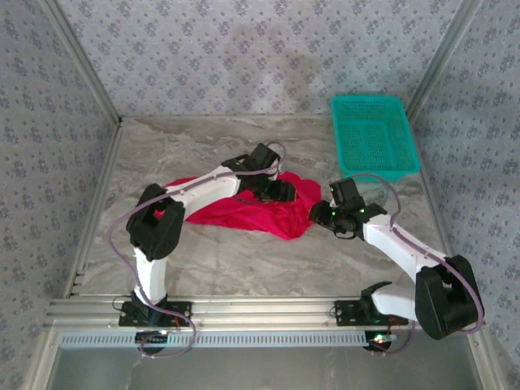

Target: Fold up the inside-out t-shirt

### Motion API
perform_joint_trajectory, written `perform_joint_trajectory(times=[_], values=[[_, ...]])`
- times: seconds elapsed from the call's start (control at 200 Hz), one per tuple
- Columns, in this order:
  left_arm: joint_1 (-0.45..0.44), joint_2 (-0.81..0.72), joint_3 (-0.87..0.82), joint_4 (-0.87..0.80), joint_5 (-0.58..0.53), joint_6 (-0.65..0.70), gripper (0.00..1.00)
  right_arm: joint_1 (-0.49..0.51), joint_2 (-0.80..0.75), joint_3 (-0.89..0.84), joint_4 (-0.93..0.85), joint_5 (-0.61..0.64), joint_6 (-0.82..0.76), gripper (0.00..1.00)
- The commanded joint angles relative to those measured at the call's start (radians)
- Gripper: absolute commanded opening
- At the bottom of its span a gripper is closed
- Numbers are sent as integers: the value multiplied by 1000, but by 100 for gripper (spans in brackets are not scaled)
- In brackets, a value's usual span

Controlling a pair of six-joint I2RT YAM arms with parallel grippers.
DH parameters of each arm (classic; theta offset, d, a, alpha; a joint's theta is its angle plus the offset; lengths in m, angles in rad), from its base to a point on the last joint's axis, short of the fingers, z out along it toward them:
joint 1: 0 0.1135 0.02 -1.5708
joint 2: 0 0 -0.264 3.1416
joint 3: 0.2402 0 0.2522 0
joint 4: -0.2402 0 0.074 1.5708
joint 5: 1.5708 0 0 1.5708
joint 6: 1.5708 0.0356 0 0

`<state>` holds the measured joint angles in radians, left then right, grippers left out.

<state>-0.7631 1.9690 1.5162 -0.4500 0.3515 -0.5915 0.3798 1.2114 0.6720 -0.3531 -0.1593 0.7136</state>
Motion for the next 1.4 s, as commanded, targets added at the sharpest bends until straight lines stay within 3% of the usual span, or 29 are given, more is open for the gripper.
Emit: perform_joint_trajectory(times=[0.0,0.1,0.24,0.395,0.53,0.705,0.885,1.014,1.139,1.394], values=[[1,72,52,-6,-33,12,52,-1,-7,16,-10,-31,-12,43],[2,115,82,-27,-32,17,38,6,39,43,28,-44,-3,44],[6,115,127,-87,-69,28,0,18,156,84,102,-39,2,43],[22,68,151,-98,-77,21,0,22,319,171,168,-73,13,43],[42,49,162,-92,-20,-2,0,15,451,254,189,-97,45,39],[125,-21,128,7,113,-64,0,0,458,298,157,-121,53,0],[229,-63,106,158,259,-149,0,-38,294,293,36,-98,2,0],[245,-70,93,192,291,-145,0,-56,149,212,15,-113,-20,0],[244,-54,-3,353,387,-216,0,-72,35,83,79,-123,-20,0],[233,6,-182,775,532,-437,0,-209,117,0,92,-6,18,0]])
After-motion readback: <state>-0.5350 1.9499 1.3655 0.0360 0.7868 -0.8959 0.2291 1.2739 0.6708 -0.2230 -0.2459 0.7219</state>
